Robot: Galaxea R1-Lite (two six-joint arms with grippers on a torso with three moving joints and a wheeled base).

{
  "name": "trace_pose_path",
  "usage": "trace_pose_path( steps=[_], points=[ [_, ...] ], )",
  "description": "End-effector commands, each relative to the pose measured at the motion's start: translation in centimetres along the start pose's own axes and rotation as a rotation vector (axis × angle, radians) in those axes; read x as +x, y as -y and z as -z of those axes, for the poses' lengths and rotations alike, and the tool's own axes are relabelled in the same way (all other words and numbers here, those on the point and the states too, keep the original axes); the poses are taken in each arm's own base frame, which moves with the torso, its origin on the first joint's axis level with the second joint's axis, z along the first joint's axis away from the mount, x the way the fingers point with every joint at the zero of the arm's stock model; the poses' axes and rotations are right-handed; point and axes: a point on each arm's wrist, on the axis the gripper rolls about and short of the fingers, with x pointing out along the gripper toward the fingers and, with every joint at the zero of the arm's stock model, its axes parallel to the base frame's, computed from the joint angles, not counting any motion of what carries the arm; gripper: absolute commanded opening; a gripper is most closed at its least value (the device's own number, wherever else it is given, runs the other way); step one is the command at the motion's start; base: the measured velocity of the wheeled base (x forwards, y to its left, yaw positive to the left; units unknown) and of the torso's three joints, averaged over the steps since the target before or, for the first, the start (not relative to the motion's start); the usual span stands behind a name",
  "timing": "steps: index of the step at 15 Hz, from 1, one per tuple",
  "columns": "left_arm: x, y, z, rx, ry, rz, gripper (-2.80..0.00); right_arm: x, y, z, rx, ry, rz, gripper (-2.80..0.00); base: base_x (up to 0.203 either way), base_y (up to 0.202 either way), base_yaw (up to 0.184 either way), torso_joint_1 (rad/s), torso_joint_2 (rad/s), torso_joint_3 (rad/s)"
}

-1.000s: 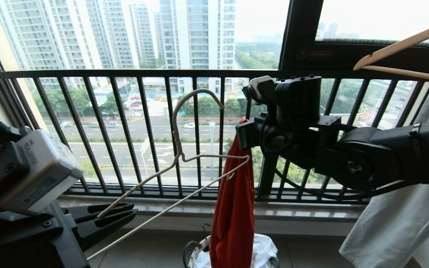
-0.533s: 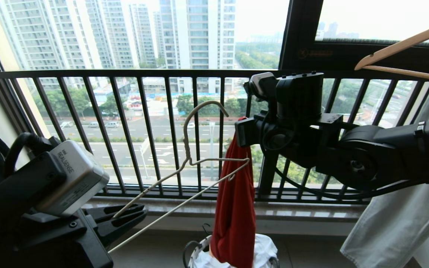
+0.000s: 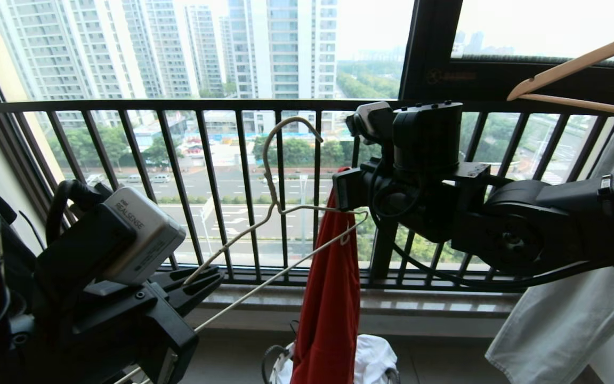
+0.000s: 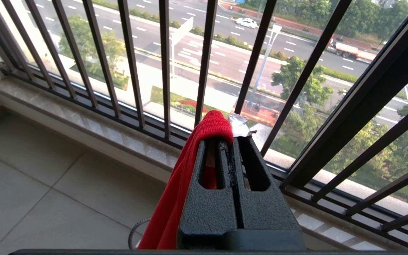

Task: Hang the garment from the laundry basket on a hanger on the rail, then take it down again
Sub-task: Hang the clothes on the clothes rack

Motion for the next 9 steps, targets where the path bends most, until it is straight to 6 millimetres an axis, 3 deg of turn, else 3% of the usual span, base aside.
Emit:
trace_pose_path(
  steps=[1, 9],
  points=[
    [-0.4, -0.2, 0.0, 0.017, 0.005, -0.027, -2.8, 0.1, 0.2, -0.2, 0.002, 0.006, 0.009, -2.8, 0.0, 0.0, 0.0, 0.0, 0.0, 0.0],
    [-1.6, -0.9, 0.3, 0.094, 0.015, -0.086, -2.8, 0.4, 1.5, -0.6, 0.009, 0.016, 0.045, -2.8, 0.0, 0.0, 0.0, 0.0, 0.0, 0.0]
  ],
)
